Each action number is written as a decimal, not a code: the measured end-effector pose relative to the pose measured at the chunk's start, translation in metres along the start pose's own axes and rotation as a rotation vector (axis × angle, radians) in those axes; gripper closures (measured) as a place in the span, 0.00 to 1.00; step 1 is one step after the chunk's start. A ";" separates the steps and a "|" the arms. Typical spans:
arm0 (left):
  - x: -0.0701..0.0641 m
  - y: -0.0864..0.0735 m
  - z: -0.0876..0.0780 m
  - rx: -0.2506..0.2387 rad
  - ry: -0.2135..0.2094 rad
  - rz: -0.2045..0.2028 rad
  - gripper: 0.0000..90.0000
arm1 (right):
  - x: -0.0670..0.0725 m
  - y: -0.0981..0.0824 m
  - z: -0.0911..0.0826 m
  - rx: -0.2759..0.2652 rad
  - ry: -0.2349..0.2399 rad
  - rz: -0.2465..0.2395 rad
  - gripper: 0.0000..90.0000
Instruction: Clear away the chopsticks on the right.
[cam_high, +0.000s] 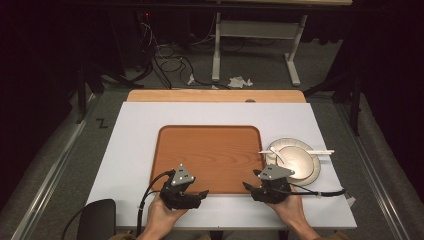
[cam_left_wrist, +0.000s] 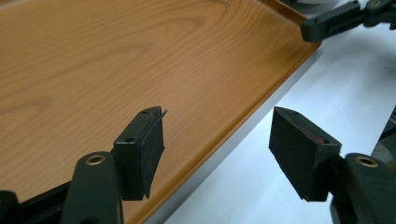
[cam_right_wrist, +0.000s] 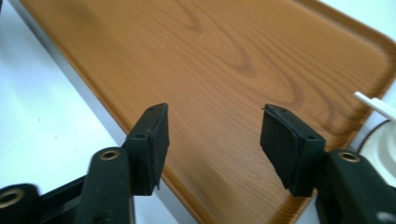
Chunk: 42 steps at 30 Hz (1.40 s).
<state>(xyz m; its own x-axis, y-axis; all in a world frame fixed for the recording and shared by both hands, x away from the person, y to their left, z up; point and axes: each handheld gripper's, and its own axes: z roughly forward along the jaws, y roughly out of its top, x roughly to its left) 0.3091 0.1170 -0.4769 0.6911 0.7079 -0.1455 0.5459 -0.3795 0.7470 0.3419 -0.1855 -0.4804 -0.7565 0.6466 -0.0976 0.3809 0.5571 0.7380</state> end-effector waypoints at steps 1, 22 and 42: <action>0.000 0.000 0.000 0.000 0.000 0.000 0.40 | 0.000 0.000 0.000 0.000 0.000 0.000 0.49; -0.003 0.005 0.002 -0.019 -0.004 0.018 0.39 | -0.012 -0.002 -0.031 -0.043 -0.050 0.062 0.55; -0.006 0.019 0.021 0.009 -0.045 0.097 0.39 | -0.043 -0.024 -0.089 -0.117 -0.205 0.207 0.71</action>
<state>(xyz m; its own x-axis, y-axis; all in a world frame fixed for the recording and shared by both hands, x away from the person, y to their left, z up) 0.3252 0.0932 -0.4749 0.7614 0.6402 -0.1019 0.4795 -0.4504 0.7532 0.3175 -0.2730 -0.4347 -0.5419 0.8382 -0.0615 0.4429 0.3470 0.8267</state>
